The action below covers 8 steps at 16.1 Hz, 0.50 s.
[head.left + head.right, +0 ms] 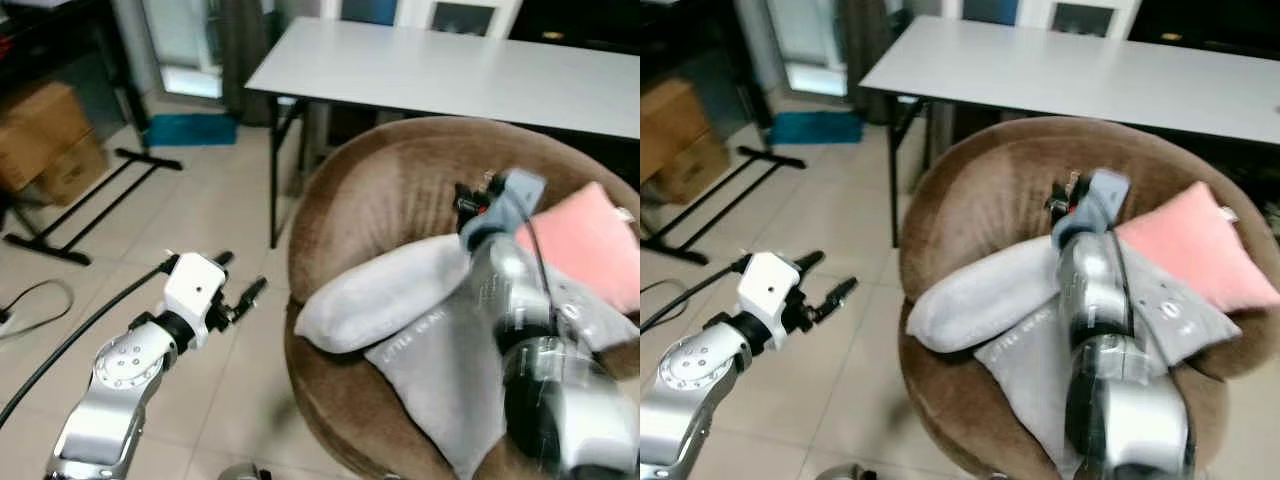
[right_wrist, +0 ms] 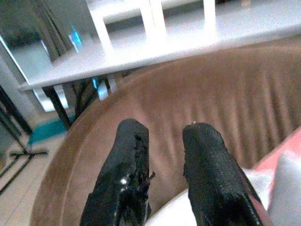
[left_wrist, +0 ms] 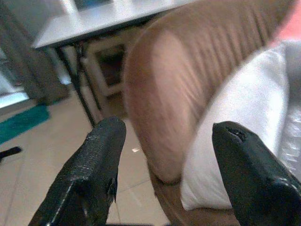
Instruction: Move the pillow to the sofa from floor
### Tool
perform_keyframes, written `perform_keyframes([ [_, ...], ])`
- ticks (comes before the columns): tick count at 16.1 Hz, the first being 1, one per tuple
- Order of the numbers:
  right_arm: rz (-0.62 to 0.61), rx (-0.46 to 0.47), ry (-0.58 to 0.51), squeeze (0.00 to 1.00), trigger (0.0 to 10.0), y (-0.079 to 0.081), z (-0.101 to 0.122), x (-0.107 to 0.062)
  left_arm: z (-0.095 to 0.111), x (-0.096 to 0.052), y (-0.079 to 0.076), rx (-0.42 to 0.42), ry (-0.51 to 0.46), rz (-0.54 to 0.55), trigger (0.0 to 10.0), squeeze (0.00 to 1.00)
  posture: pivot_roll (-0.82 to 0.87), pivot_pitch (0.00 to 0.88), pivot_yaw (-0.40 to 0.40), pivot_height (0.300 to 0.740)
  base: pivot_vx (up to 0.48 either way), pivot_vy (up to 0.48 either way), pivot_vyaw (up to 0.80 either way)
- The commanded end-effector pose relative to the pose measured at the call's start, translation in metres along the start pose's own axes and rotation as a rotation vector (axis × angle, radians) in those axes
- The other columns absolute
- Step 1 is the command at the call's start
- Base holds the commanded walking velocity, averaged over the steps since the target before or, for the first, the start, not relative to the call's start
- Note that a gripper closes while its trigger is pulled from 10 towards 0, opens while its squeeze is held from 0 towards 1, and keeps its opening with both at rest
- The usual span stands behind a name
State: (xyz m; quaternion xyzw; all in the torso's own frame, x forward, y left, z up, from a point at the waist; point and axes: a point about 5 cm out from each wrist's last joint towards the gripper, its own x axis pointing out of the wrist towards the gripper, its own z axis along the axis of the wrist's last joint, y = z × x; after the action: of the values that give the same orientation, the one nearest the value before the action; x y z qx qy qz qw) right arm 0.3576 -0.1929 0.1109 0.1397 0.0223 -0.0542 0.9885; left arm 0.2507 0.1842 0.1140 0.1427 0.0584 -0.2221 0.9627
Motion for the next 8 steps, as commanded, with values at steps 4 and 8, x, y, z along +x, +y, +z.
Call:
perform_keyframes([
  [4,-0.023,-0.032,-0.047,0.00,10.0,0.012,-0.005,-0.058,0.004,-0.008,0.000,-0.006,-0.025,0.140,10.0,0.00,-0.01,0.000,-0.033,0.740,0.000,0.000,-0.79],
  [8,-0.023,-0.070,-0.004,0.00,10.0,0.017,-0.009,-0.070,0.004,-0.011,0.001,-0.002,-0.022,0.166,10.0,0.00,-0.01,0.000,-0.042,0.740,0.000,-0.224,-0.79],
])
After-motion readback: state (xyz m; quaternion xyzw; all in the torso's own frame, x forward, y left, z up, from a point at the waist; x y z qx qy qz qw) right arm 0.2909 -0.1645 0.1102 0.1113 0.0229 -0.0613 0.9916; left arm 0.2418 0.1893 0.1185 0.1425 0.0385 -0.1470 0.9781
